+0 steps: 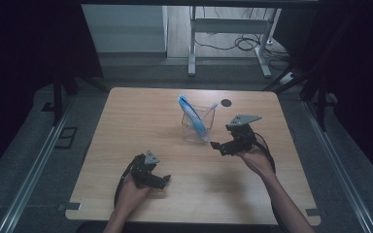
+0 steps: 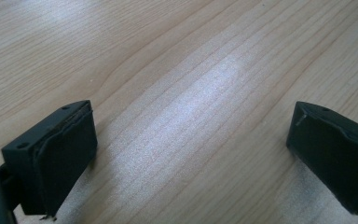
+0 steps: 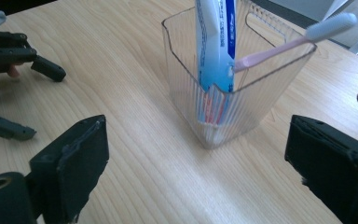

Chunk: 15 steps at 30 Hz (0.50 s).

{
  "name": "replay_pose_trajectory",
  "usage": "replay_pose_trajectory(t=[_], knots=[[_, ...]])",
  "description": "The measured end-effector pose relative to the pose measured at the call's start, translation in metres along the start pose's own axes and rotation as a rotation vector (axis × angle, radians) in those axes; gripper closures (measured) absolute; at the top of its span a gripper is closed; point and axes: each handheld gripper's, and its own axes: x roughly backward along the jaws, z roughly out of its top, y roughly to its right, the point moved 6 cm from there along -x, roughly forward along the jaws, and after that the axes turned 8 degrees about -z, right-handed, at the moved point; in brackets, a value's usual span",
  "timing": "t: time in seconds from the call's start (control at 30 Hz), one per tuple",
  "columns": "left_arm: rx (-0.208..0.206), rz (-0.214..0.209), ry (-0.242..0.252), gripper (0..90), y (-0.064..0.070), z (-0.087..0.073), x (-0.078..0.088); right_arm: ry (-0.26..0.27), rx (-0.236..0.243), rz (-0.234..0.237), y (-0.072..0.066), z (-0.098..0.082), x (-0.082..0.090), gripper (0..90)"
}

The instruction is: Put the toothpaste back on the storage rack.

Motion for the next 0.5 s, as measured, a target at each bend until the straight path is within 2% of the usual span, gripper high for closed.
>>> replay_pose_trajectory(t=[0.37, 0.5], knots=[[-0.001, 0.000, 0.000, 1.8, 0.000, 0.000, 0.000, -0.015, 0.003, -0.009, -0.001, -0.021, 0.014, 3.7], [0.000, 0.000, 0.002, 1.8, 0.000, 0.000, 0.000, -0.029, 0.001, -0.014, -0.003, -0.037, 0.017, 3.4]])
